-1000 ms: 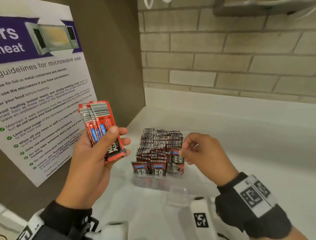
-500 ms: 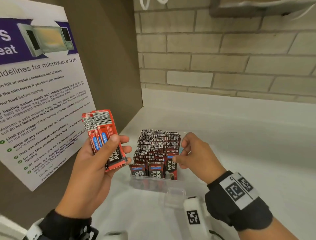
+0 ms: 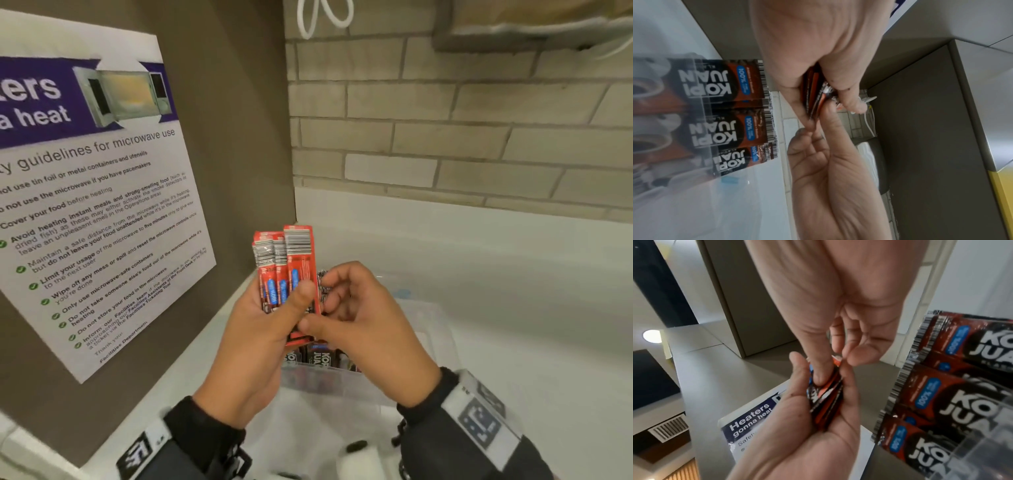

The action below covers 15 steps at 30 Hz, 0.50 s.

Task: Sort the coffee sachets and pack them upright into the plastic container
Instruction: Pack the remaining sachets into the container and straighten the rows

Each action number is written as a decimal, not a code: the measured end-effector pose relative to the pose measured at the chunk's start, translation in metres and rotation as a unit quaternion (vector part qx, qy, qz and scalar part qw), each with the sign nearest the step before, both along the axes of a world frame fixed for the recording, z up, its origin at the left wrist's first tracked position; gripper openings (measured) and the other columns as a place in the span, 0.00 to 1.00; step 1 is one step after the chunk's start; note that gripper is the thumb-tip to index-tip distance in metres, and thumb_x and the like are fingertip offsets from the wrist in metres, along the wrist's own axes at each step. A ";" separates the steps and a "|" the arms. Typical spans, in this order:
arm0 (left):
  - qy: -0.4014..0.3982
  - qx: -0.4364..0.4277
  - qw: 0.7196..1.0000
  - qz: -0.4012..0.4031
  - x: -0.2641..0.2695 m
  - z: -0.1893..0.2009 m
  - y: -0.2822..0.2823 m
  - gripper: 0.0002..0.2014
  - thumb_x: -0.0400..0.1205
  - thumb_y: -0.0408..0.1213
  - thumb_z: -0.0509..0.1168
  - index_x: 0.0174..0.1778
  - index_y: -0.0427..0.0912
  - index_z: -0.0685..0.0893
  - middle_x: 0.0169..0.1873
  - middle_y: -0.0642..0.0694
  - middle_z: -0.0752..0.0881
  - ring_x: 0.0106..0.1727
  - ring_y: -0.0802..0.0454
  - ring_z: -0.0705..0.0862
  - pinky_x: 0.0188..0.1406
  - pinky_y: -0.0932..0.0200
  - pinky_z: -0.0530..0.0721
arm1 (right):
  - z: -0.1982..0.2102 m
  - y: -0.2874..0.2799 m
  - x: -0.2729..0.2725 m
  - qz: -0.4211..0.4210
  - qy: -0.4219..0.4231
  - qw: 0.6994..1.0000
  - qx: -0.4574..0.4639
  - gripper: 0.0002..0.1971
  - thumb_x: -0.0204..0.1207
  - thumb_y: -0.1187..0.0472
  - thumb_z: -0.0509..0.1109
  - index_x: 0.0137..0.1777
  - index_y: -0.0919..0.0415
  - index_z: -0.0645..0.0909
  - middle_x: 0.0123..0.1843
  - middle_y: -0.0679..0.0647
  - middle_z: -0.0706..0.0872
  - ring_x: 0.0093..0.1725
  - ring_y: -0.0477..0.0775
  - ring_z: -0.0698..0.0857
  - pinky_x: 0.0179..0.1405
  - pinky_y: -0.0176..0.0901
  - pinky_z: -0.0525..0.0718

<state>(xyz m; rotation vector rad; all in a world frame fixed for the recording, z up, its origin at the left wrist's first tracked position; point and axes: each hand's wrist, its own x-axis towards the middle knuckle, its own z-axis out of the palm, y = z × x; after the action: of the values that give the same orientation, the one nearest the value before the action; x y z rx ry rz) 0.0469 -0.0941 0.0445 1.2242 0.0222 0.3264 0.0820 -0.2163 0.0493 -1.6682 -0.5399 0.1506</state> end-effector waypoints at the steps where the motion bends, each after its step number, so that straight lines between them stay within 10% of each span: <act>1: 0.003 -0.006 1.000 -0.004 0.000 0.000 -0.001 0.18 0.72 0.45 0.66 0.58 0.45 0.83 0.45 0.41 0.91 0.43 0.48 0.91 0.32 0.60 0.86 | -0.002 0.000 0.002 -0.008 0.007 1.000 0.004 0.18 0.65 0.64 0.80 0.49 0.52 0.76 0.37 0.51 0.78 0.36 0.51 0.78 0.40 0.53 0.84; 8: 0.018 -0.053 0.998 -0.027 -0.004 -0.002 0.004 0.18 0.74 0.37 0.63 0.60 0.42 0.83 0.51 0.39 0.90 0.46 0.47 0.90 0.37 0.56 0.89 | 0.000 -0.002 0.004 -0.004 0.017 0.996 0.087 0.11 0.70 0.70 0.74 0.37 0.59 0.75 0.39 0.70 0.82 0.36 0.56 0.79 0.39 0.51 0.81; 15: 0.009 -0.050 0.999 0.003 -0.004 0.004 0.005 0.19 0.78 0.40 0.64 0.65 0.42 0.81 0.54 0.40 0.89 0.54 0.44 0.89 0.46 0.53 0.89 | -0.007 -0.005 0.003 -0.082 -0.311 0.939 -0.123 0.17 0.68 0.75 0.69 0.51 0.55 0.79 0.30 0.36 0.68 0.34 0.34 0.74 0.36 0.24 0.72</act>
<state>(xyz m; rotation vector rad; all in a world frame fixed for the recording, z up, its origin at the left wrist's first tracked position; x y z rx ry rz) 0.0426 -0.0895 0.0482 1.1282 0.0568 0.3156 0.0846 -0.2214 0.0424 -1.9982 -0.8740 -0.4677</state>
